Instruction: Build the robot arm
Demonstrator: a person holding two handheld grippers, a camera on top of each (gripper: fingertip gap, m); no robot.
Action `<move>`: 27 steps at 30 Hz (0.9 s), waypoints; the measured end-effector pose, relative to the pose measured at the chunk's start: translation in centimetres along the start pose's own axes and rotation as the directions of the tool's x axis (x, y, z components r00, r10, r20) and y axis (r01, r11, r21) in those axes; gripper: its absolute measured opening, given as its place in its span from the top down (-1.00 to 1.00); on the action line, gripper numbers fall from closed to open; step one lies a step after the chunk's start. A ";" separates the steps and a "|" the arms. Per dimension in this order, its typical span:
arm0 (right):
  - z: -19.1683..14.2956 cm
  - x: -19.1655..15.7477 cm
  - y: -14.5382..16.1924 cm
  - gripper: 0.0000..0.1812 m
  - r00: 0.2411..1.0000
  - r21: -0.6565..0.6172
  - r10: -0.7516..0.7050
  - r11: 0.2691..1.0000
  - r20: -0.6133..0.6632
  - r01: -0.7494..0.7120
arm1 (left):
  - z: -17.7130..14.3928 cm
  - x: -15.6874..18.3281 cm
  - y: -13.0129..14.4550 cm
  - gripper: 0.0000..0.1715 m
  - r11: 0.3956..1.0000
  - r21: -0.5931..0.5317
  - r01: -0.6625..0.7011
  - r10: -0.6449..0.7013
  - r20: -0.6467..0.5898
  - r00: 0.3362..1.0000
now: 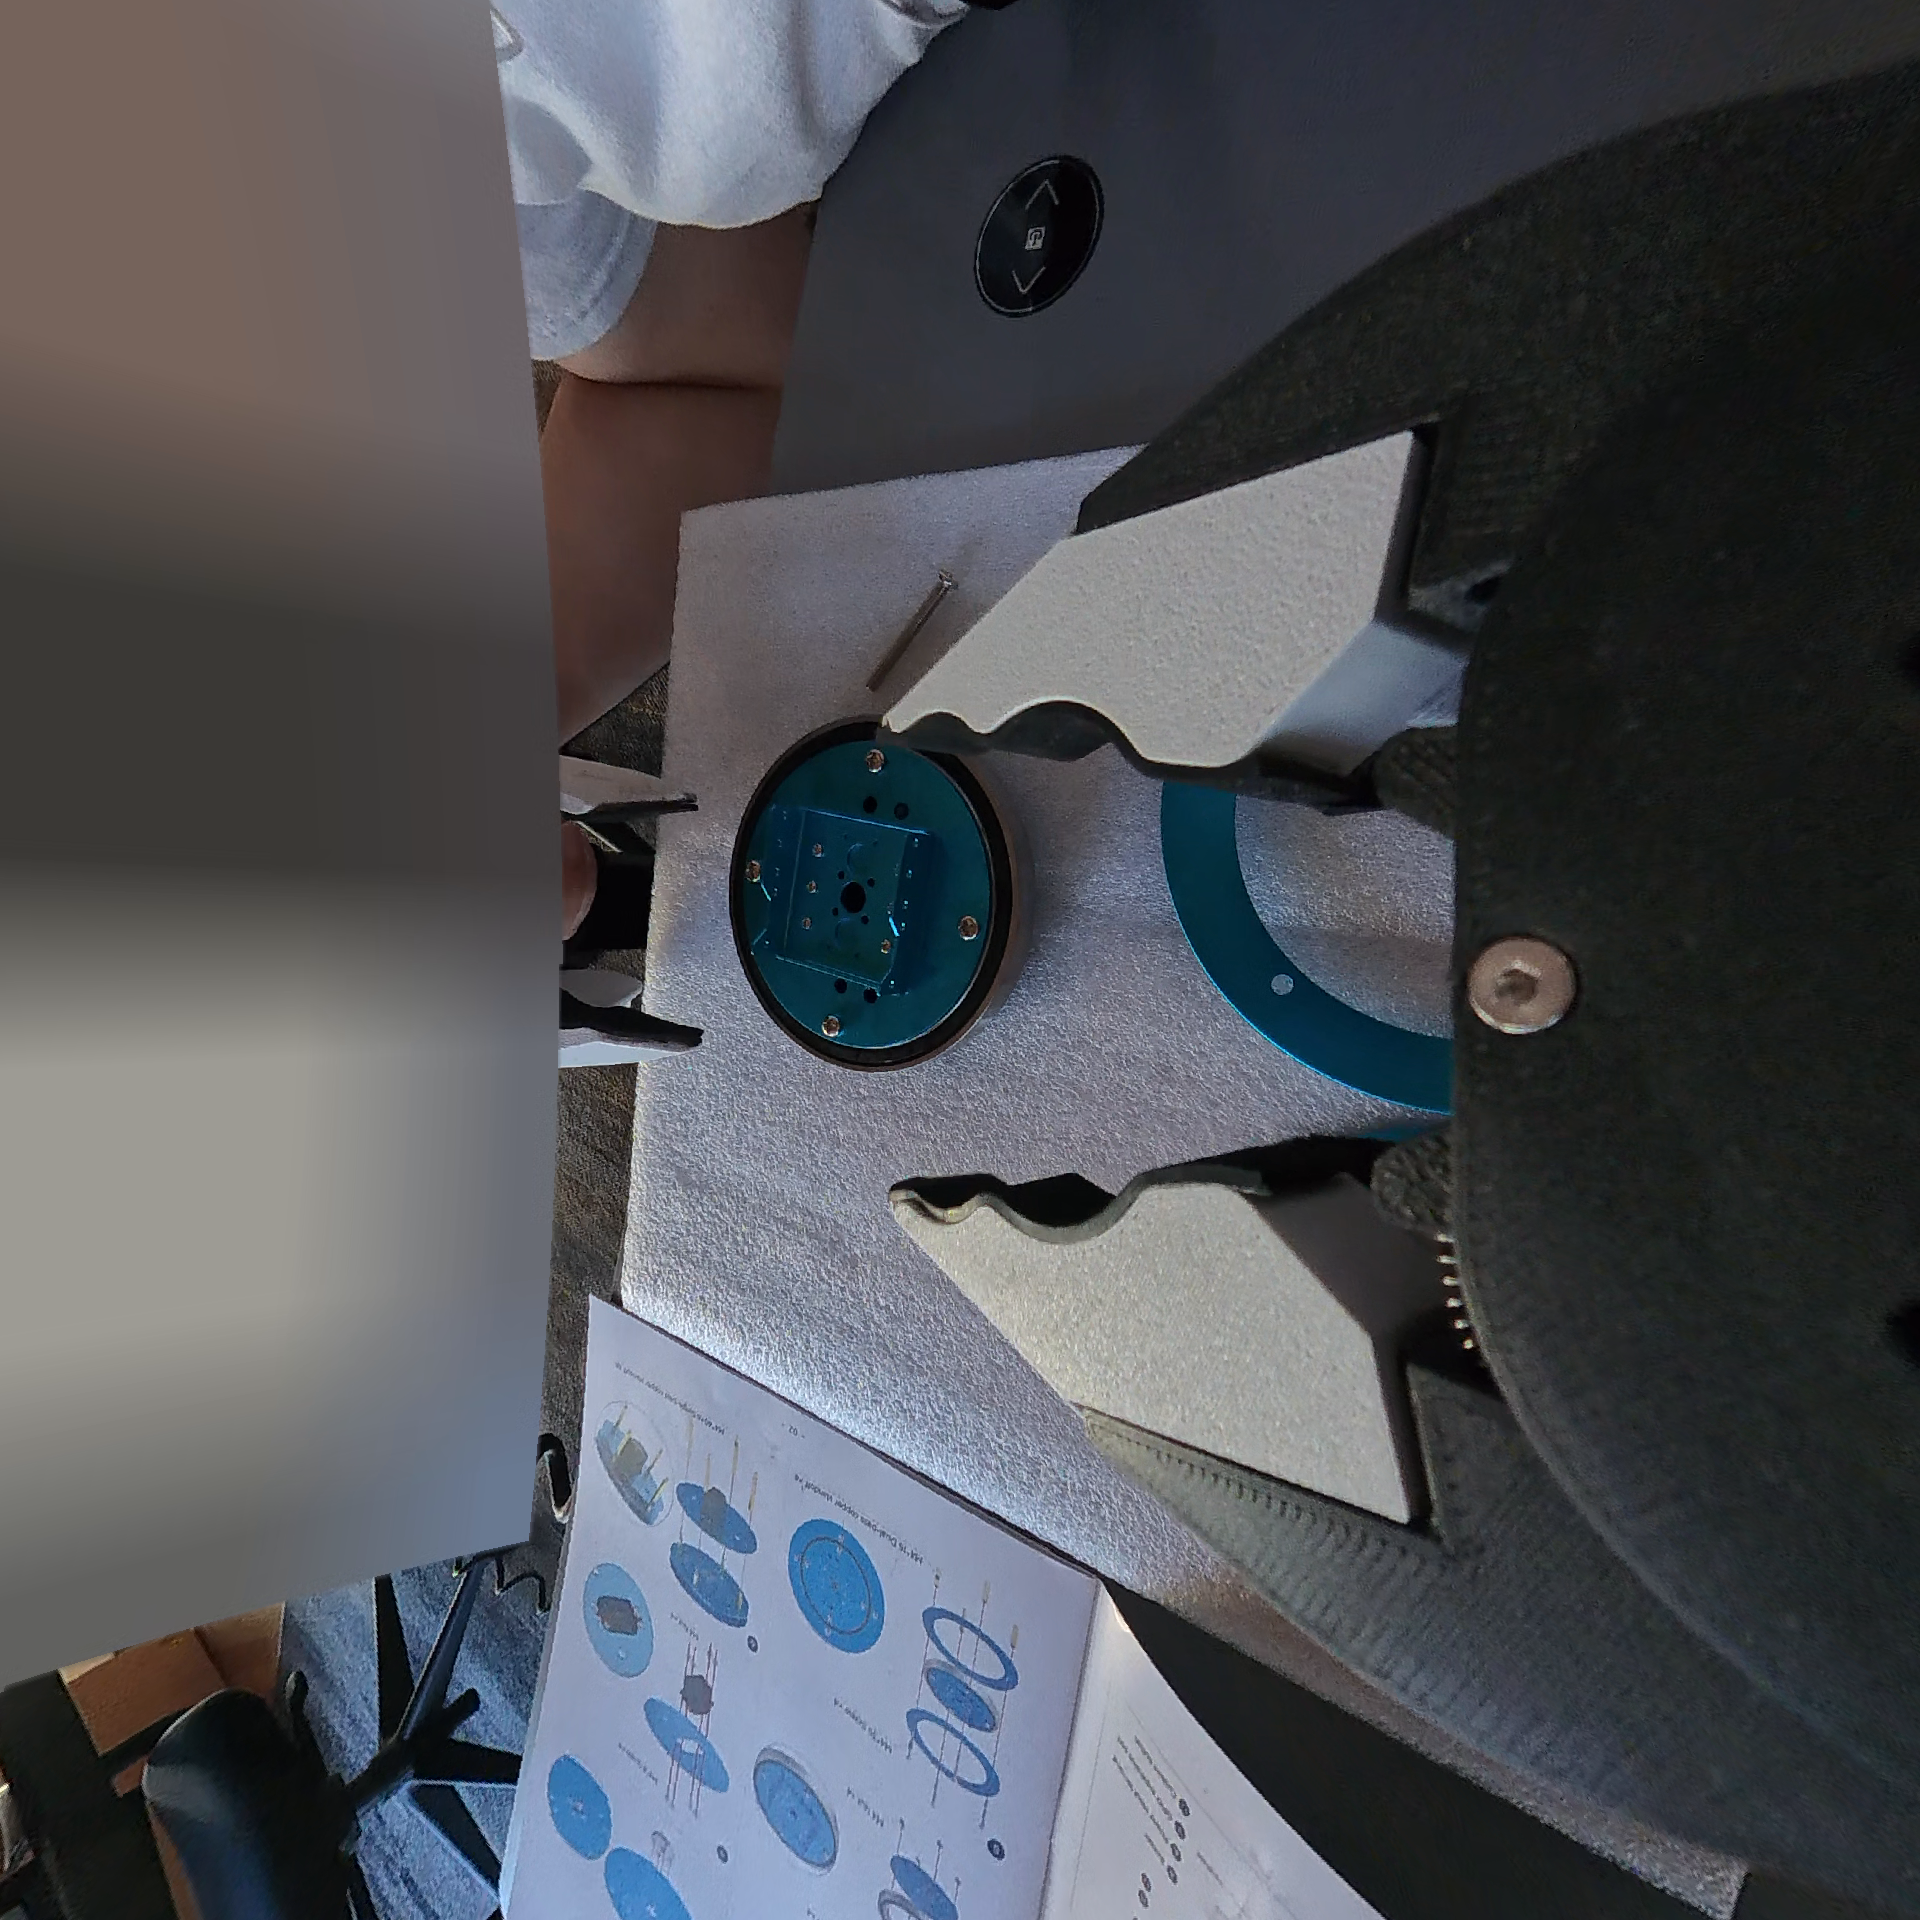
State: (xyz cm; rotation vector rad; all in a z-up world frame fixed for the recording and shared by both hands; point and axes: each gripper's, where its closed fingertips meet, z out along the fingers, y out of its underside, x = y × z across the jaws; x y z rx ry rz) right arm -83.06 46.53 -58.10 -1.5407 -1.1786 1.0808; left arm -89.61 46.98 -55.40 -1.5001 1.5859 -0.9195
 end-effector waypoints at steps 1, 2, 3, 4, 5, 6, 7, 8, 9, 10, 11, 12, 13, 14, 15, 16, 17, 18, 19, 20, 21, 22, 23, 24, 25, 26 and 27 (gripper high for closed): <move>0.0 0.0 0.0 0.34 1.000 0.000 0.000 1.000 0.000 0.000 | 0.0 0.0 0.0 0.06 1.000 -0.003 -0.003 0.003 0.001 1.000; 0.0 0.0 0.0 0.34 1.000 0.001 0.001 1.000 0.001 -0.001 | 0.0 0.0 0.1 0.07 1.000 -0.007 -0.005 0.005 0.002 1.000; 0.0 0.0 0.0 0.34 1.000 0.003 0.001 1.000 0.002 -0.001 | 0.1 0.0 0.2 0.07 1.000 -0.011 -0.006 0.006 0.002 1.000; -0.1 0.0 0.0 0.34 1.000 0.006 0.002 1.000 0.003 -0.002 | 0.1 0.0 0.3 0.07 1.000 -0.015 -0.005 0.005 0.003 1.000; -0.1 0.0 0.0 0.34 1.000 0.006 0.004 1.000 0.003 -0.004 | 0.2 -0.1 0.4 0.07 1.000 -0.018 -0.003 0.003 0.003 1.000; -0.1 0.1 0.0 0.34 1.000 0.005 0.006 1.000 0.002 -0.006 | 0.2 -0.1 0.4 0.08 1.000 -0.022 -0.001 0.001 0.002 1.000; -0.1 0.1 0.1 0.34 1.000 0.003 0.007 1.000 0.001 -0.007 | 0.2 -0.1 0.5 0.08 1.000 -0.025 0.000 0.000 0.001 1.000; -0.1 0.2 0.1 0.34 1.000 0.003 0.008 1.000 0.000 -0.008 | 0.2 -0.1 0.6 0.08 1.000 -0.028 0.001 -0.001 0.000 1.000; -0.1 0.2 0.1 0.34 1.000 0.004 0.009 1.000 0.001 -0.009 | 0.3 -0.1 0.7 0.08 0.999 -0.032 0.002 -0.002 0.000 1.000; -0.1 0.2 0.2 0.34 1.000 0.004 0.009 1.000 0.001 -0.009 | 0.3 -0.1 0.8 0.08 0.999 -0.037 0.004 -0.004 0.000 1.000; -0.1 0.2 0.2 0.34 1.000 0.005 0.010 1.000 0.001 -0.010 | 0.4 -0.1 0.9 0.09 0.999 -0.043 0.004 -0.004 -0.001 1.000; -0.1 0.3 0.3 0.34 1.000 0.004 0.012 1.000 0.001 -0.012 | 0.4 -0.1 0.9 0.09 0.999 -0.047 0.003 -0.003 0.000 1.000; -0.1 0.3 0.3 0.34 1.000 0.003 0.016 1.000 0.001 -0.016 | 0.4 -0.1 1.0 0.09 0.999 -0.051 0.002 -0.002 -0.001 1.000; -0.1 0.3 0.4 0.34 1.000 0.003 0.018 1.000 0.001 -0.018 | 0.4 -0.1 1.0 0.09 0.999 -0.053 0.000 0.000 -0.001 1.000; -0.1 0.3 0.4 0.34 1.000 0.004 0.019 1.000 0.003 -0.019 | 0.4 0.0 1.1 0.09 0.998 -0.055 -0.002 0.002 -0.001 1.000; -0.1 0.3 0.4 0.34 1.000 0.005 0.019 1.000 0.004 -0.019 | 0.4 0.0 1.1 0.09 0.998 -0.057 -0.004 0.004 -0.002 1.000; -0.1 0.3 0.4 0.34 1.000 0.005 0.019 1.000 0.004 -0.019 | 0.5 0.0 1.1 0.10 0.998 -0.059 -0.006 0.006 -0.002 1.000; -0.1 0.3 0.4 0.34 1.000 0.006 0.018 1.000 0.005 -0.018 | 0.5 0.0 1.1 0.10 0.998 -0.061 -0.007 0.007 -0.001 1.000; -0.1 0.3 0.4 0.34 1.000 0.007 0.019 1.000 0.006 -0.019 | 0.5 0.0 1.1 0.10 0.998 -0.063 -0.009 0.009 0.000 1.000; -0.1 0.3 0.4 0.34 1.000 0.007 0.020 1.000 0.007 -0.020 | 0.5 0.0 1.1 0.10 0.998 -0.064 -0.009 0.009 -0.001 1.000; -0.1 0.3 0.4 0.34 1.000 0.007 0.021 1.000 0.008 -0.021 | 0.5 0.0 1.2 0.10 0.998 -0.066 -0.009 0.009 -0.001 1.000; -0.1 0.3 0.4 0.34 1.000 0.007 0.022 1.000 0.009 -0.022 | 0.5 0.0 1.2 0.10 0.998 -0.068 -0.010 0.010 -0.001 1.000; -0.1 0.3 0.4 0.34 1.000 0.007 0.022 1.000 0.010 -0.022 | 0.5 0.1 1.2 0.11 0.997 -0.071 -0.011 0.011 -0.001 1.000; -0.1 0.3 0.4 0.34 1.000 0.007 0.021 1.000 0.010 -0.021 | 0.5 0.1 1.3 0.11 0.997 -0.073 -0.012 0.012 -0.001 1.000; -0.1 0.3 0.4 0.34 1.000 0.008 0.022 1.000 0.011 -0.022 | 0.5 0.1 1.3 0.11 0.997 -0.076 -0.014 0.014 -0.001 1.000; -0.1 0.3 0.4 0.34 1.000 0.008 0.023 1.000 0.011 -0.023 | 0.5 0.1 1.3 0.12 0.997 -0.079 -0.015 0.015 -0.001 1.000; -0.1 0.3 0.4 0.34 1.000 0.009 0.023 1.000 0.012 -0.024 | 0.6 0.1 1.4 0.12 0.997 -0.082 -0.016 0.016 -0.002 1.000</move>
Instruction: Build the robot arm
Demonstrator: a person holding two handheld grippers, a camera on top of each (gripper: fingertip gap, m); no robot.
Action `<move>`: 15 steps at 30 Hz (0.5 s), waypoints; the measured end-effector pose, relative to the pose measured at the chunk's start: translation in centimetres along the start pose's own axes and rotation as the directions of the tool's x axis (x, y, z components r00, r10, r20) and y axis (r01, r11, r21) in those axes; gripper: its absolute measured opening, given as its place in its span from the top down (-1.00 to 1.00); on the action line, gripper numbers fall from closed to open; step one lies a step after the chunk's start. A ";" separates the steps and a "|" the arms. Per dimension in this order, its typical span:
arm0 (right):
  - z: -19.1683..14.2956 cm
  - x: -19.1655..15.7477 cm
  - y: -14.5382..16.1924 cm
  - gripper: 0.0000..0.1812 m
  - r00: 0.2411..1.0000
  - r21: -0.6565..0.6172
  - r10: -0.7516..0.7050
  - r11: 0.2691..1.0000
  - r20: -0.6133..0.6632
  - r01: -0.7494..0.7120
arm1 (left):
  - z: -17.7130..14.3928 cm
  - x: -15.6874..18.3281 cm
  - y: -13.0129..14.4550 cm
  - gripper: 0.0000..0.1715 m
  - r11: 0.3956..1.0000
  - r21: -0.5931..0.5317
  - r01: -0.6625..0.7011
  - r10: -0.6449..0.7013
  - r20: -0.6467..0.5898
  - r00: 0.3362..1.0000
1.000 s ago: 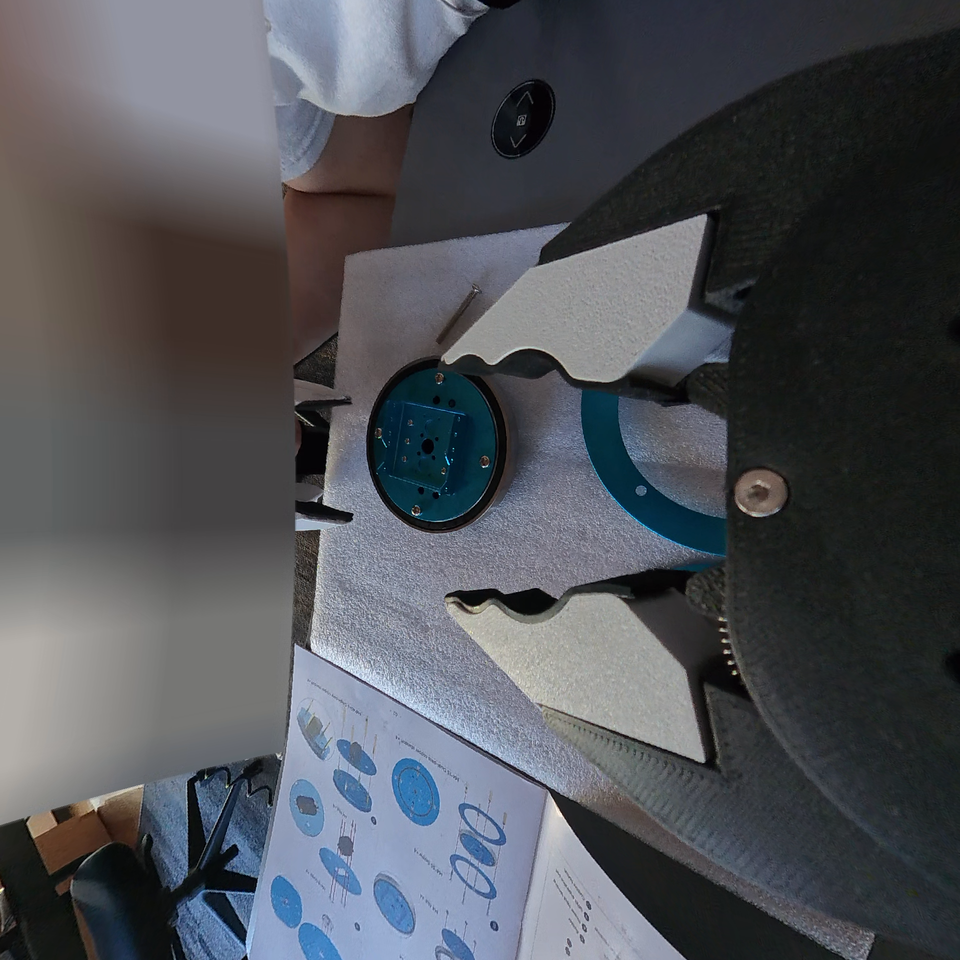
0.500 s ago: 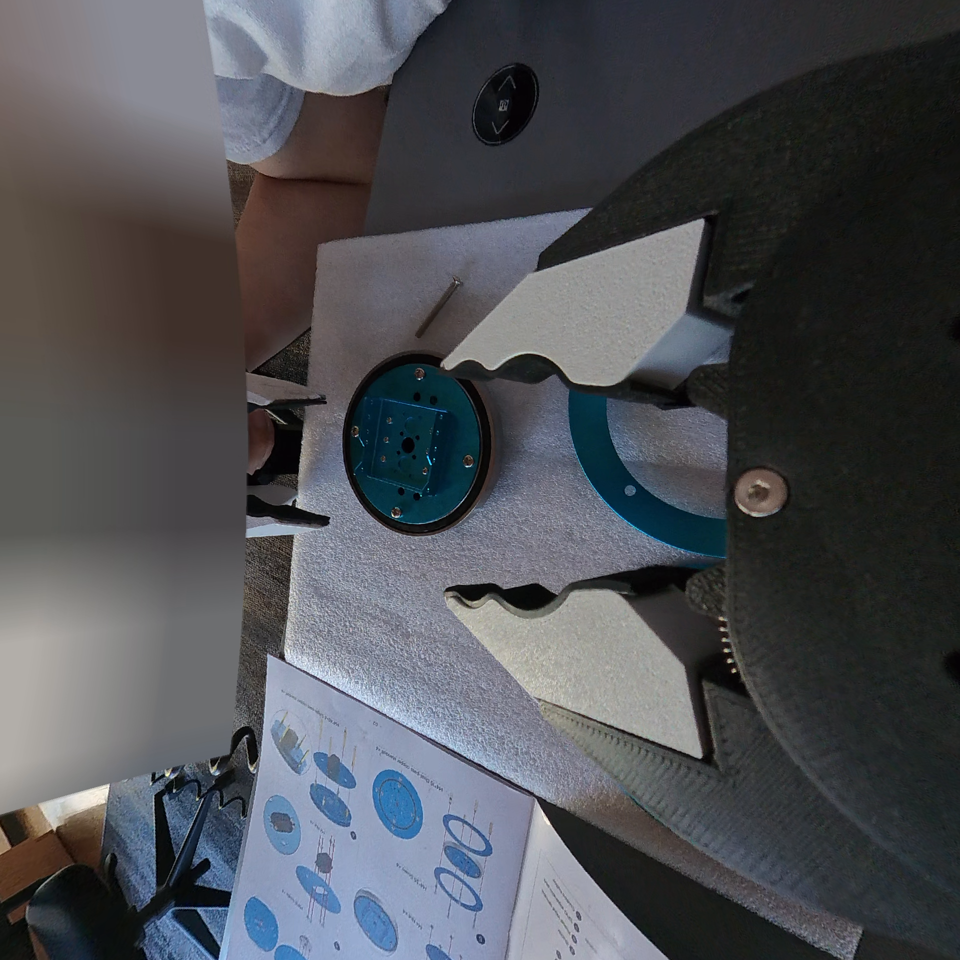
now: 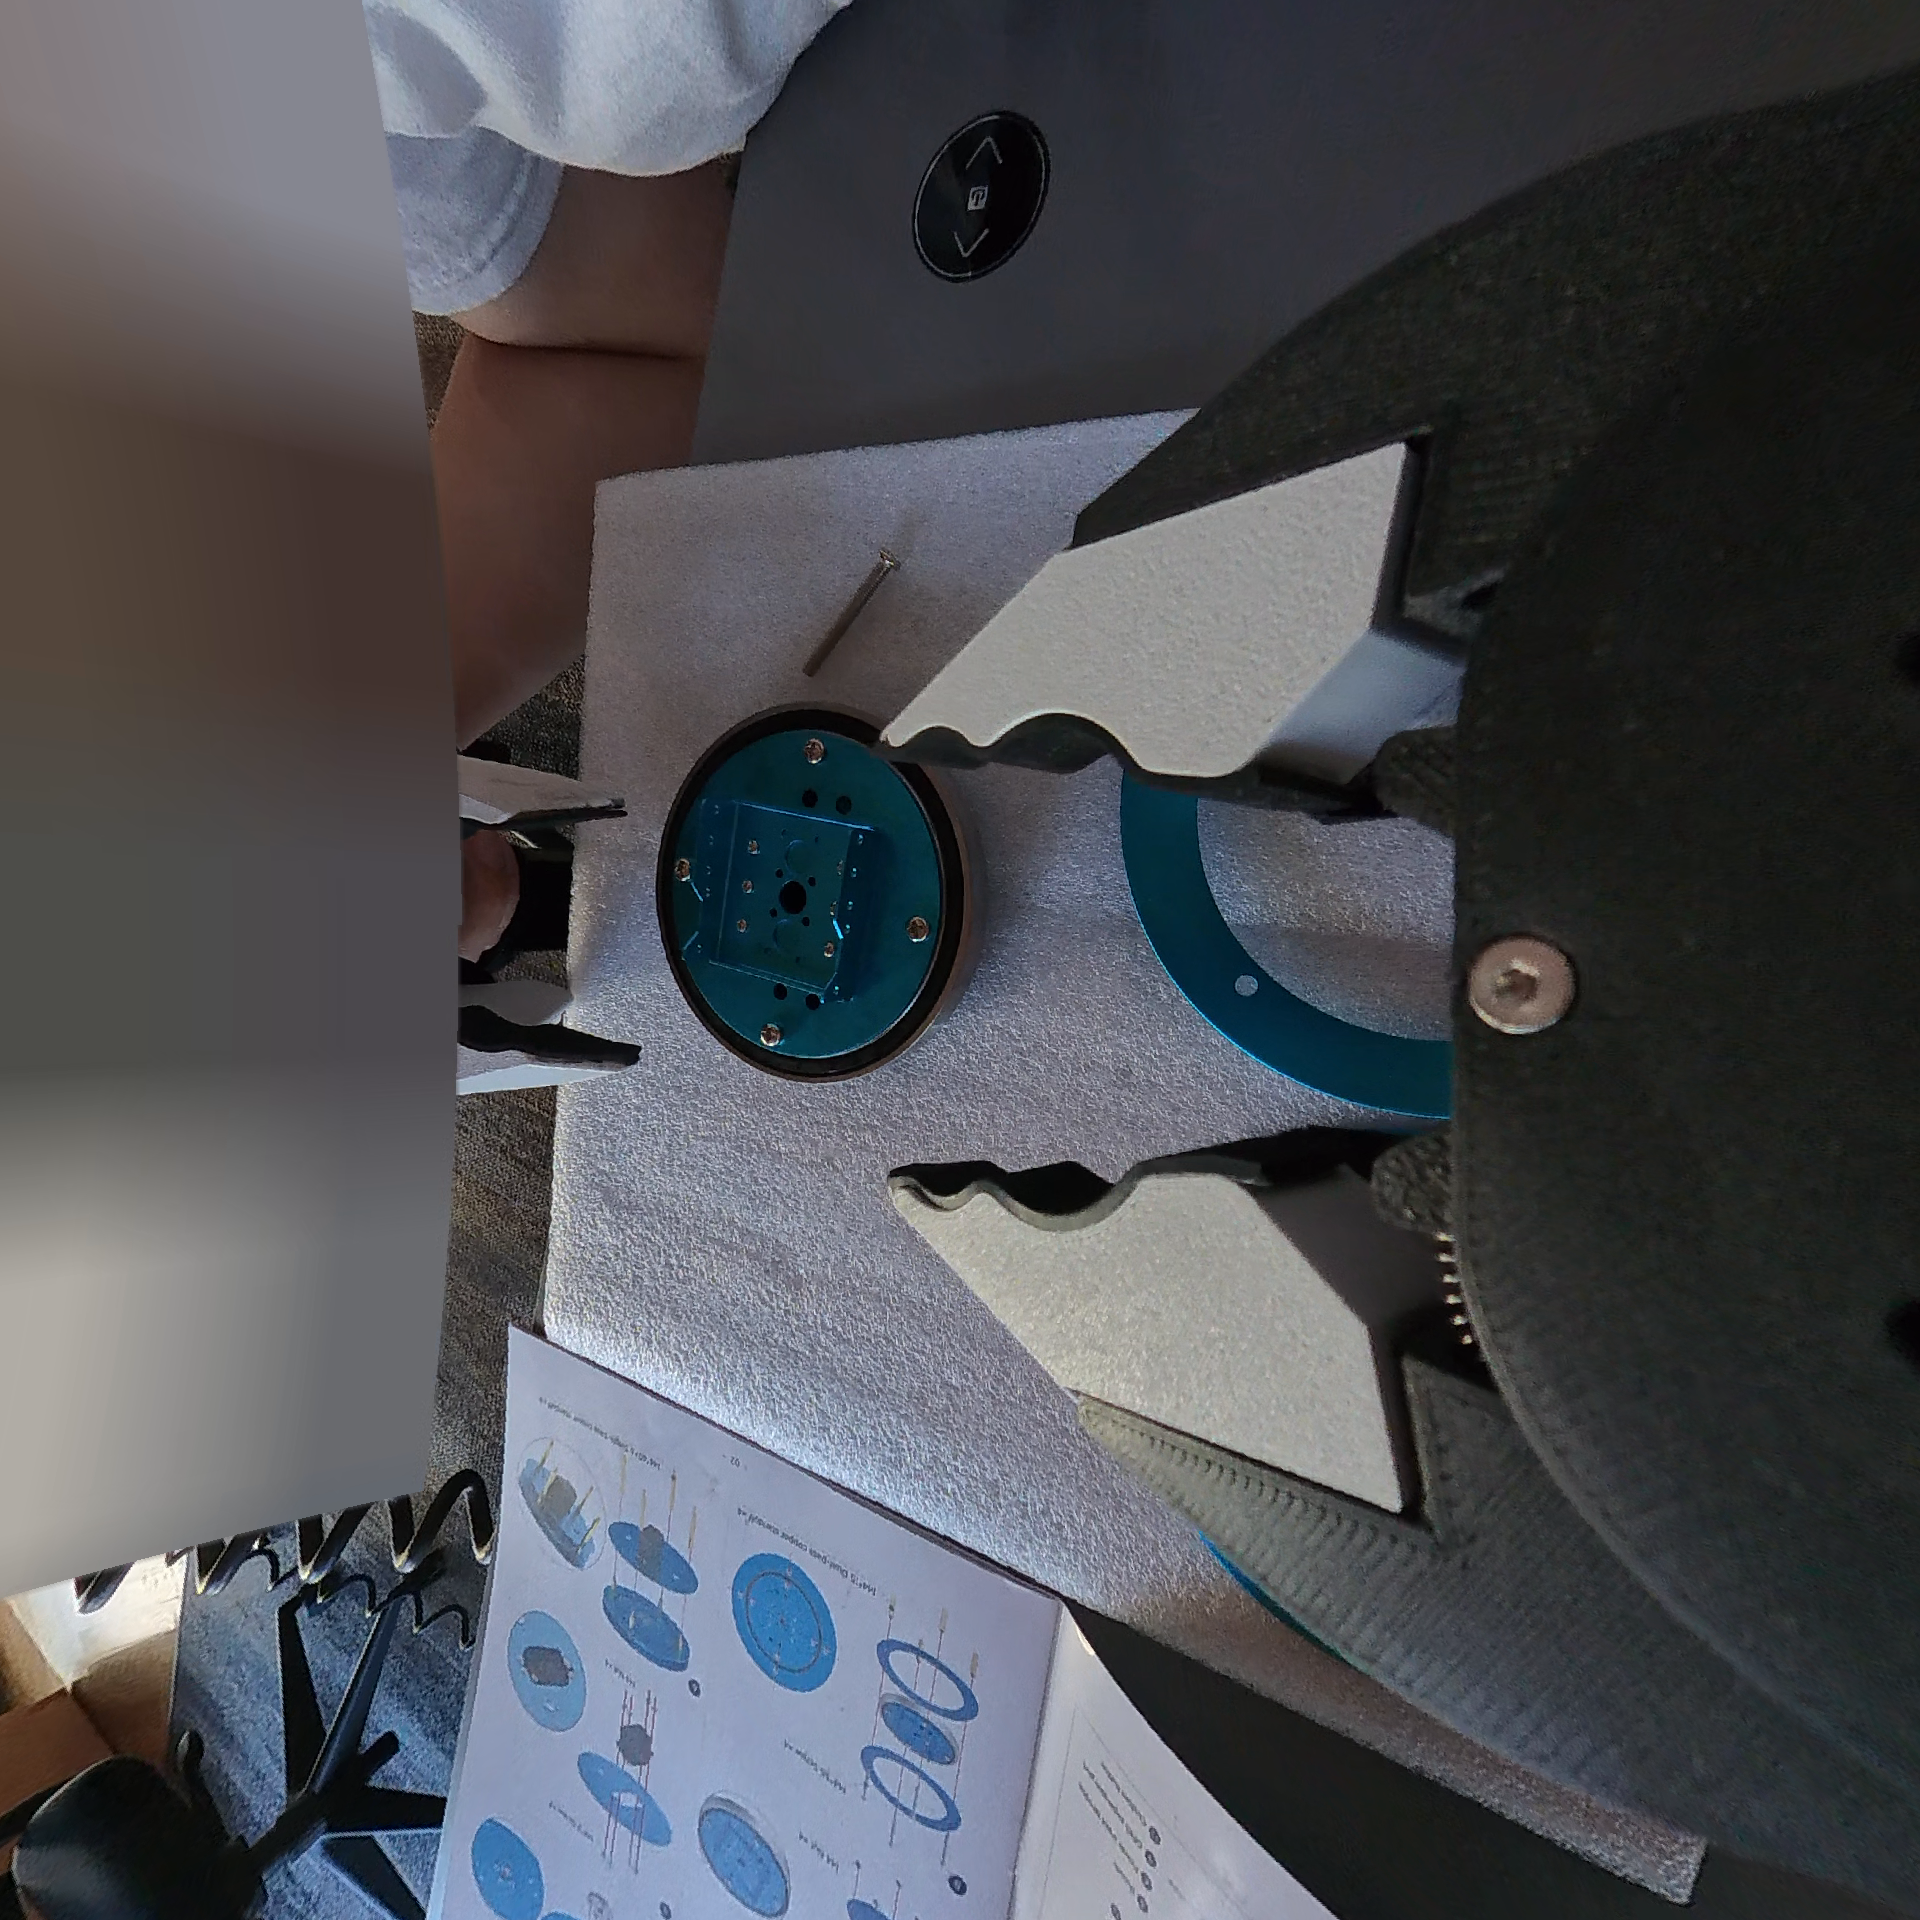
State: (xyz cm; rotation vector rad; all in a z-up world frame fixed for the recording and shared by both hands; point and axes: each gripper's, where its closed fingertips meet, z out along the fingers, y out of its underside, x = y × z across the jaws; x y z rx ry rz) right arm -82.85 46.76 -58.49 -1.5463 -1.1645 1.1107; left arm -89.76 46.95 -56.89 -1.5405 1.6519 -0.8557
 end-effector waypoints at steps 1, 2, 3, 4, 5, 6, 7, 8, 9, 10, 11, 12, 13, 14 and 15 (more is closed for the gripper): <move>0.0 0.0 0.0 0.34 1.000 0.001 0.000 1.000 0.001 0.000 | 0.0 0.0 0.1 0.12 1.000 -0.004 -0.001 0.001 0.000 1.000; 0.0 0.0 0.0 0.34 1.000 0.002 0.001 1.000 0.001 -0.001 | 0.1 0.0 0.1 0.12 1.000 -0.007 -0.002 0.002 -0.001 1.000; 0.0 0.0 0.0 0.34 1.000 0.003 0.002 1.000 0.002 -0.002 | 0.1 0.0 0.2 0.12 1.000 -0.010 -0.002 0.002 -0.001 1.000; 0.0 0.0 0.0 0.34 1.000 0.004 0.003 1.000 0.002 -0.003 | 0.1 0.1 0.2 0.12 1.000 -0.013 -0.003 0.003 -0.002 1.000; 0.0 0.0 0.0 0.34 1.000 0.005 0.004 1.000 0.003 -0.004 | 0.2 0.1 0.3 0.12 1.000 -0.017 -0.003 0.003 -0.004 1.000; -0.1 0.0 0.0 0.34 1.000 0.006 0.005 1.000 0.003 -0.005 | 0.2 0.1 0.4 0.13 1.000 -0.021 -0.004 0.004 -0.005 1.000; -0.1 0.0 0.0 0.34 1.000 0.006 0.005 1.000 0.003 -0.005 | 0.2 0.1 0.4 0.13 1.000 -0.025 -0.005 0.005 -0.007 1.000; -0.1 0.0 0.0 0.34 1.000 0.006 0.005 1.000 0.004 -0.005 | 0.3 0.2 0.5 0.13 1.000 -0.029 -0.006 0.006 -0.008 1.000; -0.1 0.0 0.0 0.34 1.000 0.006 0.005 1.000 0.004 -0.005 | 0.3 0.2 0.6 0.14 0.999 -0.033 -0.007 0.007 -0.010 1.000; -0.1 0.0 0.0 0.35 1.000 0.007 0.006 1.000 0.004 -0.006 | 0.3 0.2 0.6 0.14 0.999 -0.036 -0.008 0.008 -0.011 1.000; -0.1 0.0 0.0 0.35 1.000 0.008 0.007 1.000 0.005 -0.007 | 0.3 0.2 0.7 0.15 0.999 -0.039 -0.009 0.008 -0.012 1.000; -0.1 0.0 0.0 0.35 1.000 0.009 0.008 1.000 0.006 -0.008 | 0.3 0.3 0.7 0.15 0.999 -0.042 -0.009 0.009 -0.013 1.000; -0.1 0.0 0.0 0.35 1.000 0.010 0.009 1.000 0.006 -0.009 | 0.4 0.3 0.8 0.15 0.999 -0.045 -0.010 0.010 -0.013 1.000; -0.1 0.0 0.0 0.35 1.000 0.012 0.010 1.000 0.007 -0.010 | 0.4 0.3 0.8 0.15 0.999 -0.048 -0.011 0.010 -0.013 1.000; -0.1 0.0 0.0 0.35 1.000 0.013 0.010 1.000 0.008 -0.011 | 0.4 0.3 0.8 0.15 0.999 -0.050 -0.012 0.011 -0.013 1.000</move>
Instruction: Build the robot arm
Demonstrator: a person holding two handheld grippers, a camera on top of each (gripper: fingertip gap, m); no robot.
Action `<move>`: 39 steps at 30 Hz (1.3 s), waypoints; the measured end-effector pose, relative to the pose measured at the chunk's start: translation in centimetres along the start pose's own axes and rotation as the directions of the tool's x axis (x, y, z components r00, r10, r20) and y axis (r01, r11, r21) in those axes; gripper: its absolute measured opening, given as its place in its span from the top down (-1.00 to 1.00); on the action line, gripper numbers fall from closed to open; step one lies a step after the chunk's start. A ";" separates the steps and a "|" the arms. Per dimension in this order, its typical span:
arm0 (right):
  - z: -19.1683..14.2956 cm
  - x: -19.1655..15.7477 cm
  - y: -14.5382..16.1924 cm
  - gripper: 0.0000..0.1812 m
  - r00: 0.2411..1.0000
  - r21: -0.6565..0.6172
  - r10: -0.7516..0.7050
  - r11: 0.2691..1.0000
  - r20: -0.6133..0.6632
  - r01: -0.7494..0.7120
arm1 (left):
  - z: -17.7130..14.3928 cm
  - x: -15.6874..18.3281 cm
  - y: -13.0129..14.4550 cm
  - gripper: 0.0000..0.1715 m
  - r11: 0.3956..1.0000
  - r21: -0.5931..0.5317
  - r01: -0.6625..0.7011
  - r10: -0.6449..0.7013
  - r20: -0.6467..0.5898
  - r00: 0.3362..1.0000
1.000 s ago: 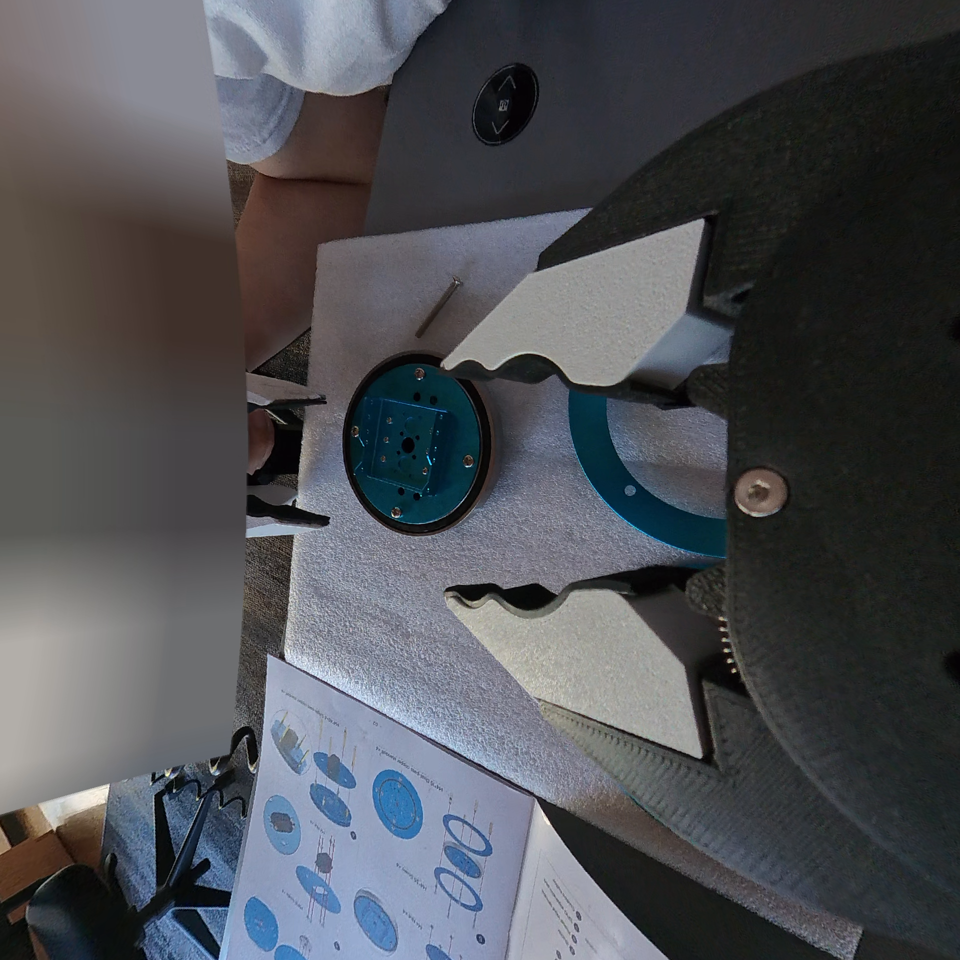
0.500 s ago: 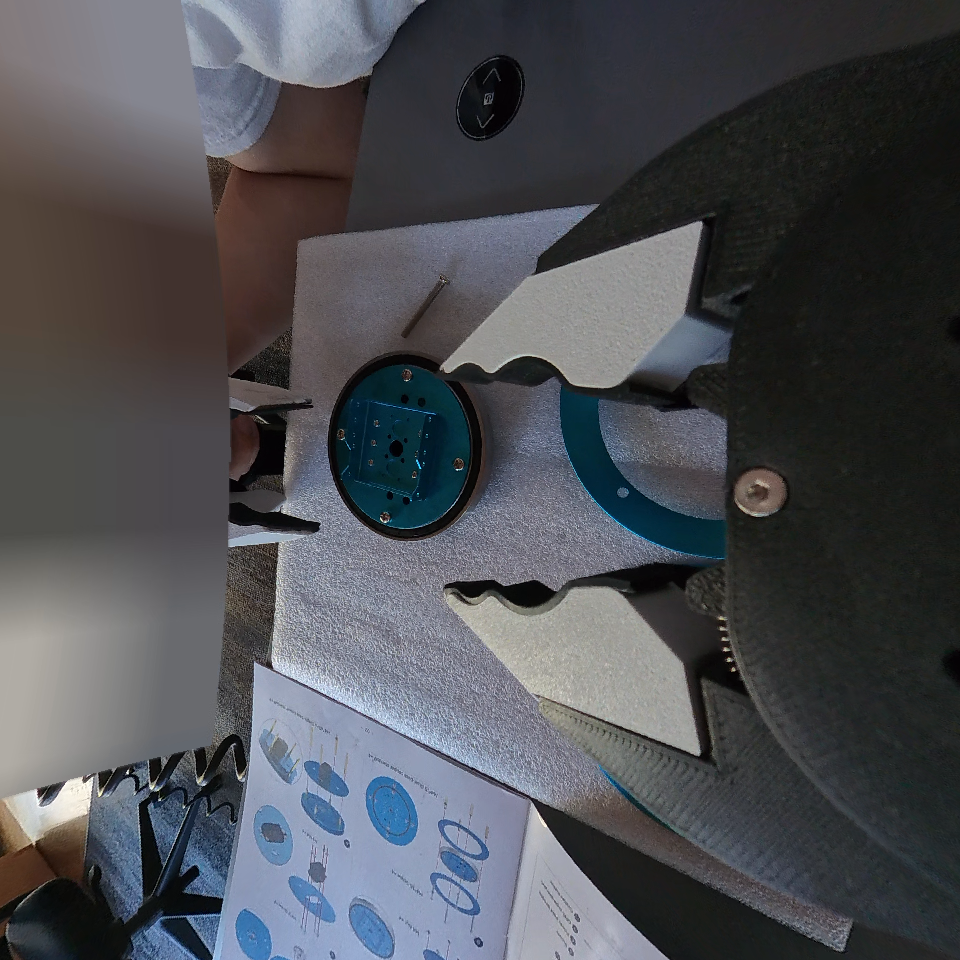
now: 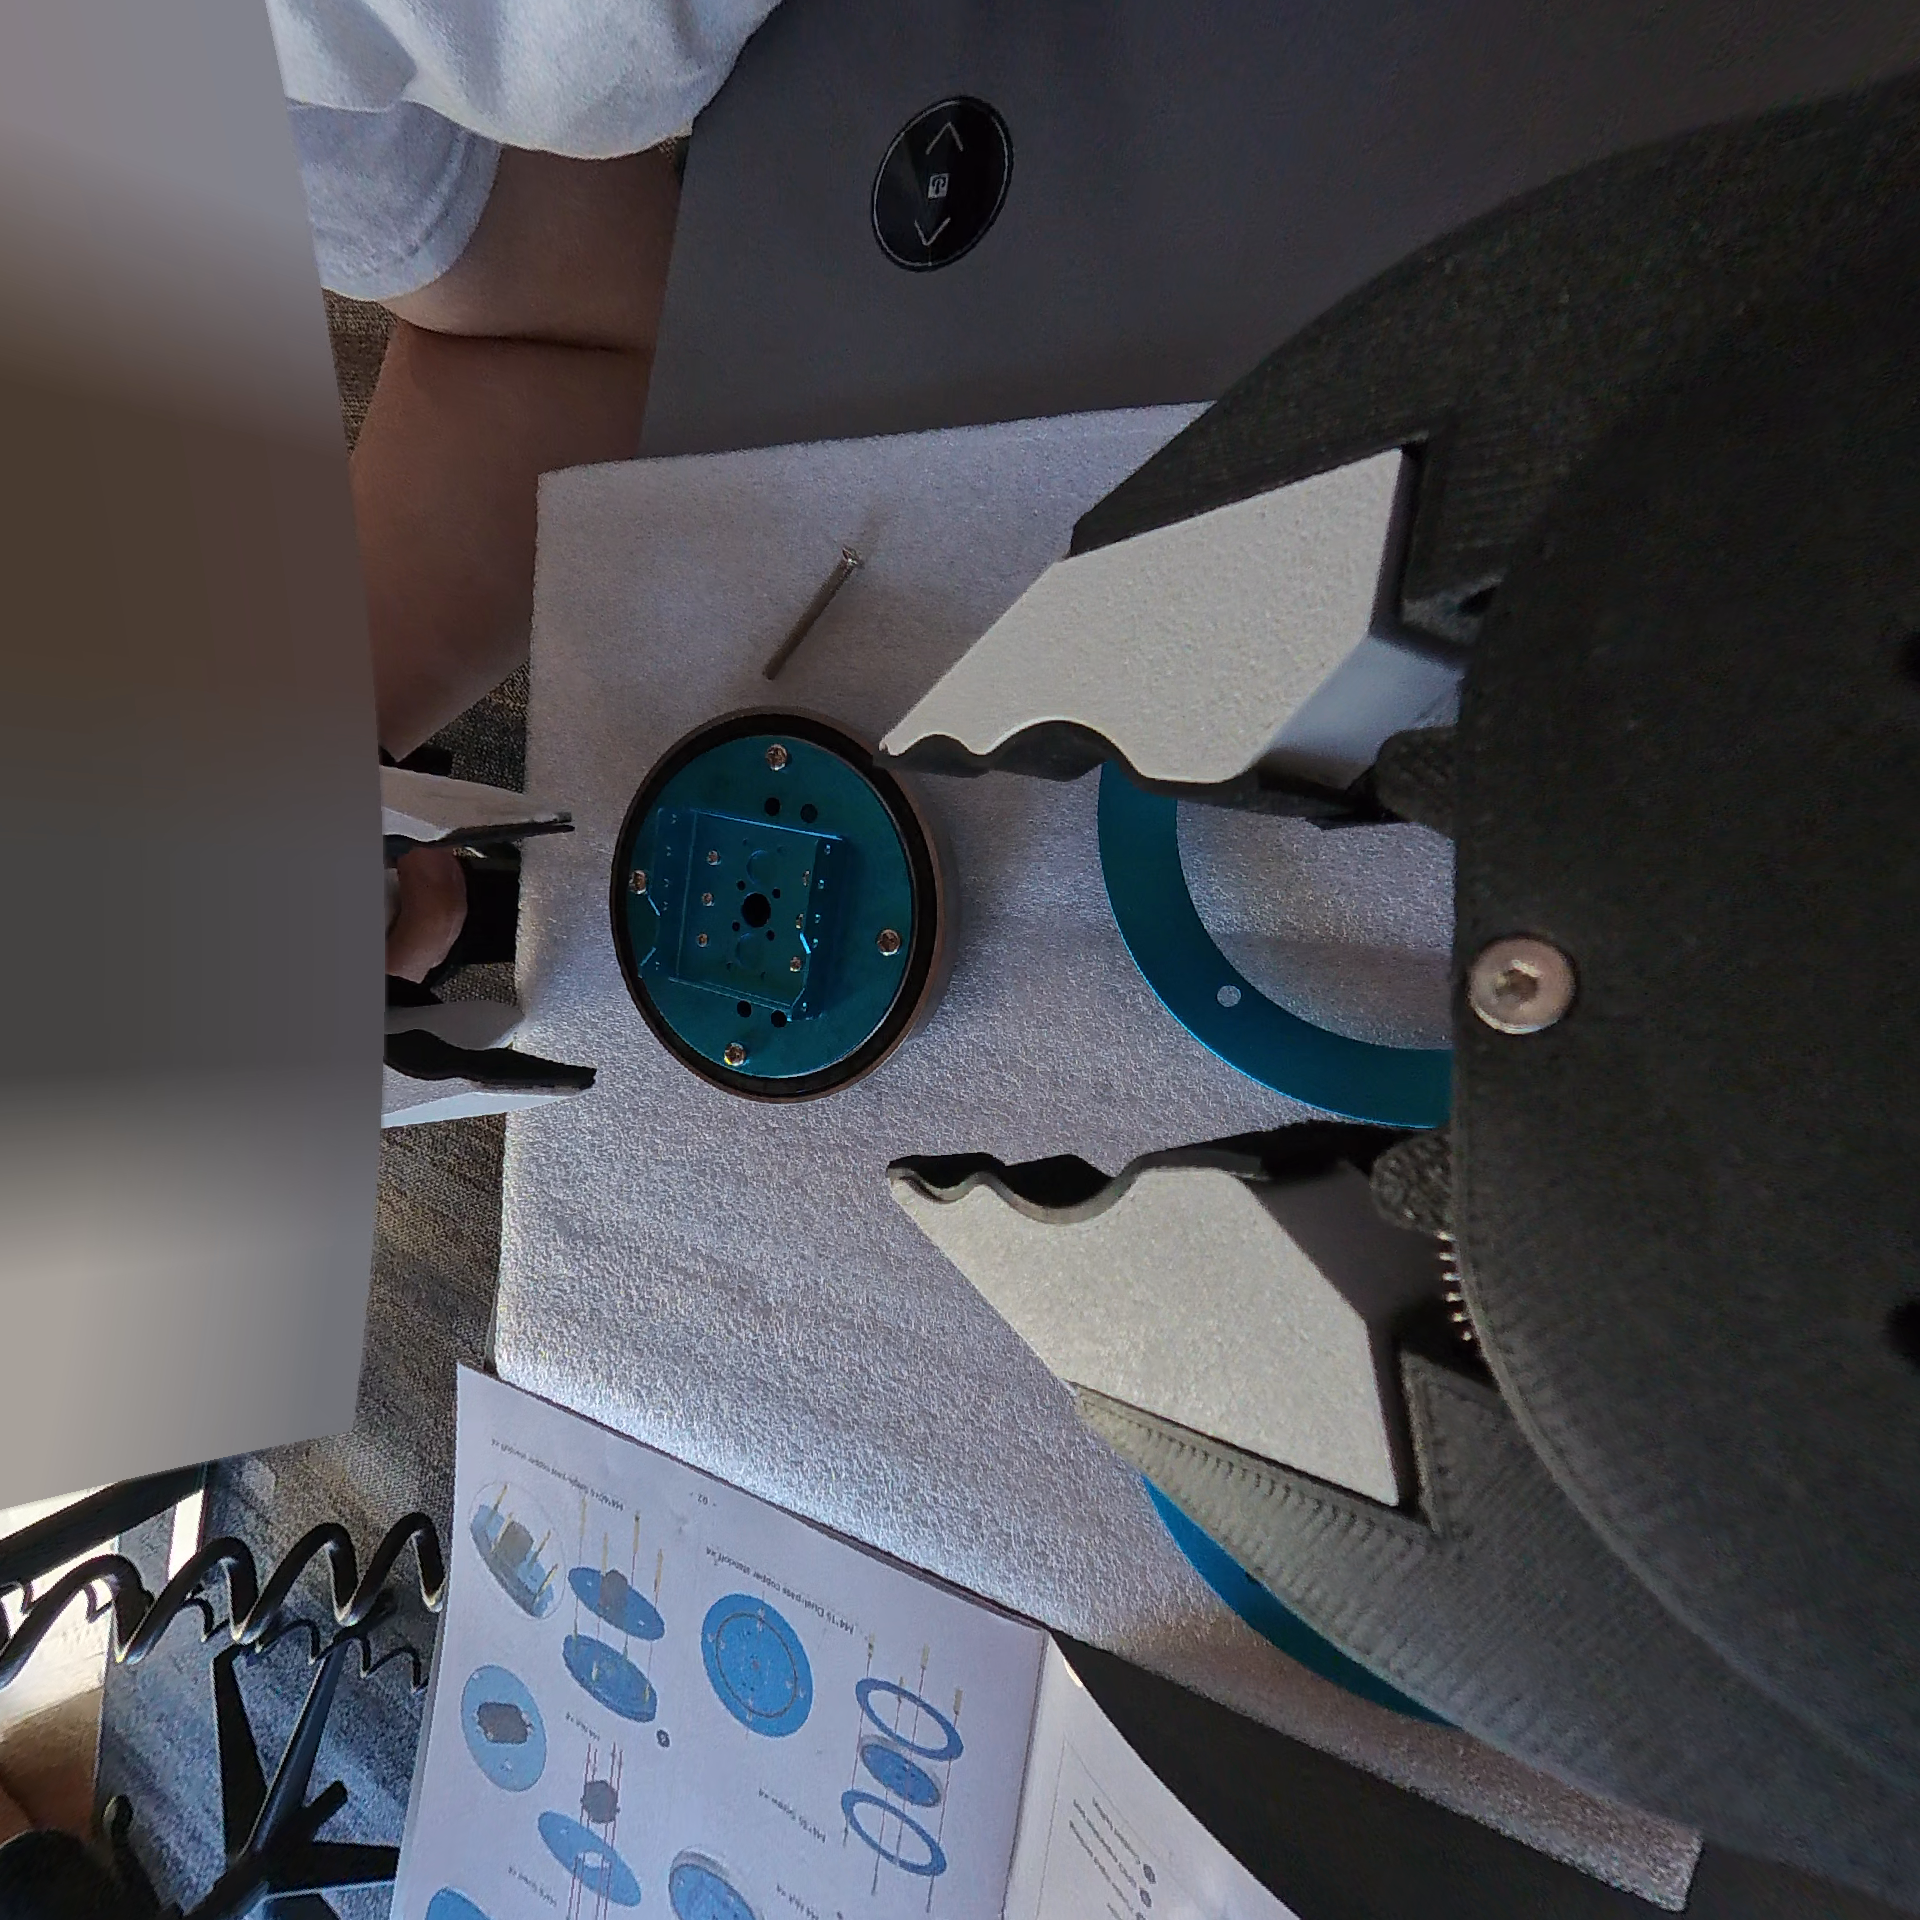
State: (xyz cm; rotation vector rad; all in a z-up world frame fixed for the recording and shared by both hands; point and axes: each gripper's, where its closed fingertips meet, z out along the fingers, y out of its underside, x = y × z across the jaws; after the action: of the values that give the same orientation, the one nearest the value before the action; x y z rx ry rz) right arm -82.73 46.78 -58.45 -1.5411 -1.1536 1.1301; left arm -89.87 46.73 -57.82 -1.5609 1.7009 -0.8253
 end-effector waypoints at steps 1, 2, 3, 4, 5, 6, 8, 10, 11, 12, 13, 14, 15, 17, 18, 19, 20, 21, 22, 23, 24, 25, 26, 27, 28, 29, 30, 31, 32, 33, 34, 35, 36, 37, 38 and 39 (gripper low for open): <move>0.0 0.0 0.0 0.35 1.000 0.001 0.000 1.000 0.001 0.000 | 0.0 0.0 0.0 0.15 1.000 -0.001 -0.001 0.001 0.000 1.000; 0.0 0.0 0.0 0.35 1.000 0.001 0.001 1.000 0.001 -0.001 | 0.0 0.0 0.0 0.16 1.000 -0.003 -0.001 0.001 0.000 1.000; 0.0 0.0 0.0 0.35 1.000 0.001 0.001 1.000 0.002 -0.001 | 0.0 0.0 0.1 0.16 1.000 -0.004 -0.002 0.002 0.001 1.000; 0.0 0.0 0.0 0.35 1.000 0.002 0.001 1.000 0.002 -0.001 | 0.0 0.0 0.1 0.16 1.000 -0.006 -0.002 0.002 0.001 1.000; 0.0 0.0 0.0 0.35 1.000 0.003 0.001 1.000 0.003 -0.001 | 0.0 0.0 0.1 0.16 1.000 -0.007 -0.002 0.002 0.002 1.000; 0.0 0.0 0.0 0.35 1.000 0.004 0.001 1.000 0.003 -0.001 | 0.0 0.0 0.1 0.16 1.000 -0.008 -0.002 0.002 0.002 1.000; -0.1 0.0 0.0 0.35 1.000 0.006 0.003 1.000 0.005 -0.003 | 0.1 0.0 0.2 0.16 1.000 -0.012 -0.003 0.003 0.002 1.000; -0.1 0.0 0.0 0.36 1.000 0.008 0.003 1.000 0.006 -0.003 | 0.1 0.0 0.3 0.16 1.000 -0.017 -0.003 0.004 0.003 1.000; -0.1 0.0 0.0 0.36 1.000 0.009 0.003 1.000 0.007 -0.004 | 0.1 0.0 0.3 0.16 1.000 -0.020 -0.004 0.004 0.003 1.000; -0.1 0.0 0.0 0.36 1.000 0.010 0.004 1.000 0.008 -0.004 | 0.1 0.0 0.4 0.16 1.000 -0.022 -0.005 0.005 0.003 1.000; -0.1 0.0 0.0 0.36 1.000 0.012 0.005 1.000 0.009 -0.005 | 0.2 0.0 0.4 0.16 1.000 -0.025 -0.005 0.005 0.003 1.000; -0.1 0.0 0.0 0.36 1.000 0.014 0.006 1.000 0.011 -0.006 | 0.2 0.0 0.5 0.16 1.000 -0.027 -0.005 0.005 0.003 1.000; -0.1 0.0 -0.1 0.36 1.000 0.016 0.007 1.000 0.013 -0.007 | 0.2 0.0 0.5 0.16 1.000 -0.029 -0.004 0.004 0.002 1.000; -0.1 0.0 -0.1 0.36 1.000 0.021 0.008 1.000 0.016 -0.008 | 0.2 0.0 0.6 0.16 0.999 -0.032 -0.004 0.004 0.003 1.000; -0.1 0.0 -0.1 0.36 1.000 0.023 0.010 1.000 0.017 -0.010 | 0.3 0.0 0.6 0.16 0.999 -0.034 -0.003 0.003 0.004 1.000; -0.2 0.0 -0.1 0.36 1.000 0.025 0.011 1.000 0.019 -0.011 | 0.3 0.0 0.7 0.16 0.999 -0.037 0.000 0.000 0.004 1.000; -0.2 0.0 -0.1 0.36 1.000 0.026 0.011 1.000 0.021 -0.012 | 0.3 0.0 0.7 0.16 0.999 -0.040 0.005 -0.005 0.003 1.000; -0.2 0.0 -0.1 0.36 1.000 0.024 0.013 1.000 0.022 -0.013 | 0.3 0.0 0.7 0.16 0.999 -0.043 0.015 -0.015 0.002 1.000; -0.1 0.0 -0.1 0.36 1.000 0.018 0.015 1.000 0.024 -0.015 | 0.3 0.0 0.7 0.17 0.999 -0.042 0.029 -0.029 -0.003 1.000; -0.1 0.0 -0.1 0.37 1.000 0.006 0.015 1.000 0.023 -0.015 | 0.3 0.1 0.5 0.18 0.998 -0.035 0.045 -0.046 -0.012 0.999; 0.0 0.0 -0.1 0.37 1.000 -0.007 0.010 1.000 0.020 -0.010 | 0.3 0.2 0.3 0.22 0.998 -0.024 0.065 -0.065 -0.023 0.998; 0.2 0.0 -0.2 0.37 1.000 -0.016 -0.002 1.000 0.020 0.002 | 0.2 0.3 0.1 0.25 0.996 -0.016 0.084 -0.085 -0.033 0.996; 0.4 -0.1 -0.3 0.37 1.000 -0.026 -0.015 1.000 0.026 0.016 | 0.2 0.3 0.0 0.28 0.995 -0.014 0.100 -0.100 -0.039 0.994; 0.7 -0.4 -0.4 0.37 0.999 -0.044 -0.025 0.999 0.043 0.027 | 0.2 0.2 0.1 0.31 0.993 -0.022 0.112 -0.113 -0.039 0.993; 0.9 -0.7 -0.2 0.37 0.997 -0.080 -0.031 0.996 0.066 0.036 | 0.2 0.1 0.4 0.35 0.992 -0.037 0.123 -0.124 -0.032 0.992; 1.0 -0.8 0.1 0.38 0.996 -0.126 -0.039 0.991 0.083 0.049 | 0.3 0.1 0.5 0.41 0.989 -0.052 0.139 -0.141 -0.028 0.990; 1.0 -0.8 0.2 0.39 0.995 -0.169 -0.053 0.983 0.090 0.068 | 0.4 0.2 0.5 0.47 0.984 -0.058 0.167 -0.169 -0.031 0.985; 0.9 -0.8 0.1 0.41 0.992 -0.201 -0.070 0.975 0.102 0.089 | 0.5 0.5 0.2 0.53 0.977 -0.056 0.205 -0.207 -0.048 0.977; 0.8 -1.1 -0.1 0.44 0.988 -0.231 -0.085 0.966 0.133 0.114 | 0.6 1.0 -0.2 0.61 0.967 -0.054 0.247 -0.251 -0.075 0.965; 0.6 -1.5 -0.3 0.52 0.980 -0.263 -0.103 0.954 0.173 0.147 | 0.6 1.5 -0.5 0.69 0.955 -0.059 0.292 -0.296 -0.097 0.950; 0.5 -1.6 -0.5 0.58 0.971 -0.295 -0.128 0.937 0.204 0.186 | 0.7 1.7 -0.6 0.71 0.939 -0.072 0.336 -0.342 -0.101 0.934; 0.4 -1.5 -1.0 0.61 0.961 -0.323 -0.161 0.918 0.223 0.229 | 0.9 1.7 -0.6 0.71 0.921 -0.090 0.379 -0.387 -0.091 0.918; 0.3 -1.5 -1.7 0.64 0.949 -0.343 -0.197 0.898 0.247 0.275 | 1.0 1.9 -0.7 0.72 0.901 -0.107 0.420 -0.429 -0.082 0.900; 0.4 -1.7 -2.2 0.70 0.932 -0.366 -0.232 0.872 0.277 0.326 | 1.2 2.1 -0.7 0.76 0.882 -0.122 0.456 -0.466 -0.072 0.882; 0.4 -1.8 -2.4 0.74 0.911 -0.397 -0.277 0.833 0.306 0.387 | 1.4 2.3 -0.7 0.81 0.864 -0.133 0.485 -0.495 -0.054 0.867; 0.4 -1.9 -2.4 0.74 0.884 -0.432 -0.326 0.781 0.334 0.451 | 1.7 2.4 -0.7 0.83 0.851 -0.138 0.507 -0.515 -0.032 0.856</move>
State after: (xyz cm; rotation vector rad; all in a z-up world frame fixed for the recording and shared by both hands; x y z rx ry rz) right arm -83.89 45.39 -55.87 -1.4468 -1.9590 0.7738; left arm -88.17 44.24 -58.39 -2.1453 1.4107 -1.0562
